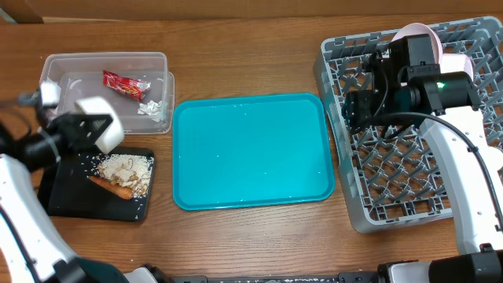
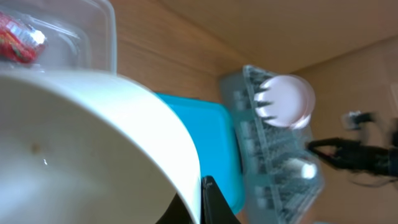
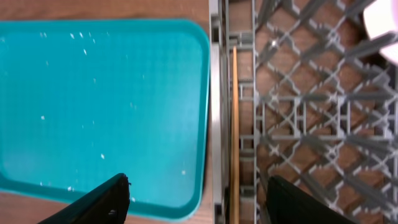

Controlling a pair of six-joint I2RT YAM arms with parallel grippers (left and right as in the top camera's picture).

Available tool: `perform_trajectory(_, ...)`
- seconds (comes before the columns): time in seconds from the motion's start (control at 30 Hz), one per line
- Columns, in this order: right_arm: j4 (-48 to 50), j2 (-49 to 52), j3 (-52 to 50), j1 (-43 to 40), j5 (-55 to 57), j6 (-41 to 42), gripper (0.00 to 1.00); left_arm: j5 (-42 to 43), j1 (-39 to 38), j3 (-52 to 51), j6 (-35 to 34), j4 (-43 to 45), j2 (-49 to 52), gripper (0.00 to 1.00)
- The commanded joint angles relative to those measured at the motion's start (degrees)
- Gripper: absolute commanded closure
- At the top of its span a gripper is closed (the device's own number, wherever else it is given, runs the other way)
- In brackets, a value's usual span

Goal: Sort waste into correct bins and load items into the dishwasher
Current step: 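Set the emptied bowl down on the teal tray with the left gripper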

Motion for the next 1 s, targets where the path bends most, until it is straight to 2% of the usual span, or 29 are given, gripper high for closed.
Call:
perform_trajectory(0.0, 3.26, -0.07, 0.35, -0.04, -3.19, -0.22, 0.23, -17.09, -9.84, 5.81, -15.74, 4.76, -2.34, 0.96)
perform_trajectory(0.1, 9.88, -0.07, 0.35, 0.00, -9.44, -0.24, 0.18, -32.13, -19.98, 9.03, -21.27, 9.40, -1.92, 0.96)
perform_trajectory(0.2, 16.65, -0.07, 0.35, 0.00, -15.85, -0.31, 0.11, -50.80, -28.98, 9.79, -23.19, 11.10, -1.05, 0.96)
perform_trajectory(0.3, 17.88, -0.07, 0.37, 0.00, -19.06, -0.68, 0.09, -68.30, -35.69, 9.79, -23.80, 7.50, 0.22, 0.96)
perform_trajectory(0.37, 14.38, -0.07, 0.37, 0.00, -18.45, -0.68, 0.09, -75.80, -38.07, 9.79, -25.97, 2.78, 0.98, 0.96)
perform_trajectory(0.43, 9.49, -0.07, 0.37, -0.02, -15.02, -0.63, 0.12, -77.55, -38.51, 9.77, -28.87, -2.08, 1.16, 0.96)
perform_trajectory(0.6, -2.43, -0.20, 0.37, -0.07, -3.63, 2.14, 0.26, -76.98, -37.05, 9.73, -34.23, -10.88, 0.28, 0.96)
perform_trajectory(0.67, -5.16, -0.74, 0.35, -0.07, -1.97, 2.84, 0.27, -76.91, -36.94, 9.40, -34.99, -12.35, -0.72, 0.96)
perform_trajectory(0.8, -6.05, -4.66, -1.44, -0.04, -1.66, 3.76, 0.28, -75.01, -36.94, 5.97, -35.15, -11.02, -6.36, 0.96)
perform_trajectory(0.97, 1.14, -16.41, -10.56, -0.07, 0.00, 7.43, 0.27, -73.72, -36.94, -4.98, -34.62, -3.98, -20.24, 0.96)
